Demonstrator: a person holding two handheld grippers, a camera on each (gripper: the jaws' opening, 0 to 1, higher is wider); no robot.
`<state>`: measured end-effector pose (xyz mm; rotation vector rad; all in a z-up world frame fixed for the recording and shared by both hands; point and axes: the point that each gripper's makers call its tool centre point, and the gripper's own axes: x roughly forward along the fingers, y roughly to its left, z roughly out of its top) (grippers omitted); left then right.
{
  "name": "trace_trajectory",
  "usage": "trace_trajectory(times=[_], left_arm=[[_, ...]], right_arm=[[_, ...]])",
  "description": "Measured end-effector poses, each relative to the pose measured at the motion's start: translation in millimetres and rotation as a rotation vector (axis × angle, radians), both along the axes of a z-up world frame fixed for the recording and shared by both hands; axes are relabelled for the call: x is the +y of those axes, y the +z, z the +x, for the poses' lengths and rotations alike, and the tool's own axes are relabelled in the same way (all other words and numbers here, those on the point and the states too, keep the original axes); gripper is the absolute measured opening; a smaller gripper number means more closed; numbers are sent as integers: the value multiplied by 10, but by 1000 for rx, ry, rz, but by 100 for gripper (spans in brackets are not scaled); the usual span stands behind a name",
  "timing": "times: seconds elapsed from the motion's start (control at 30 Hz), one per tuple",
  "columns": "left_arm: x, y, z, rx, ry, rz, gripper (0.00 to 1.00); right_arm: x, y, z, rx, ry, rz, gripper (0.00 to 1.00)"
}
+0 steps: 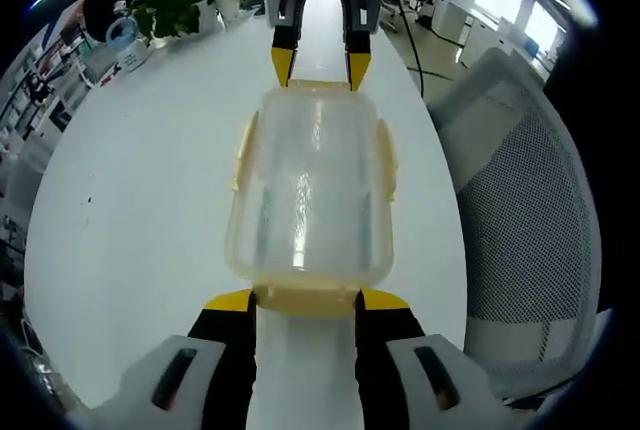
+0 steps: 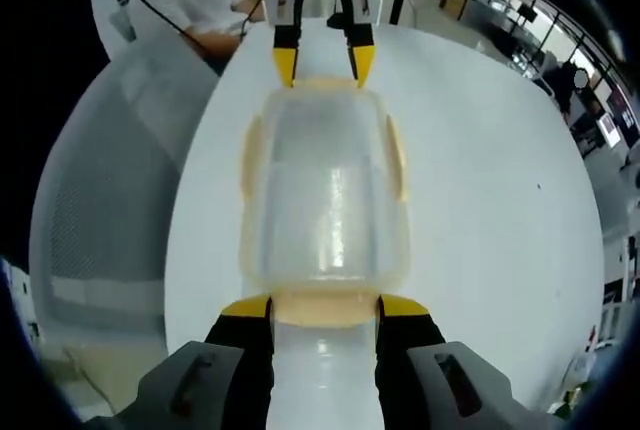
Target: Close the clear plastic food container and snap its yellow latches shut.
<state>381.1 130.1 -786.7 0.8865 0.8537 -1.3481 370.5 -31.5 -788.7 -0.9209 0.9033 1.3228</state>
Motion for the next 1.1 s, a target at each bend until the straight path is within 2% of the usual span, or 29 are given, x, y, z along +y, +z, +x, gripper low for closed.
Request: trace_trajectory(times=[1.1], left_arm=[[-442,4,-38,4,8,-29,37]], right_arm=[[-453,-9,-9,-6,-8,-39,38]])
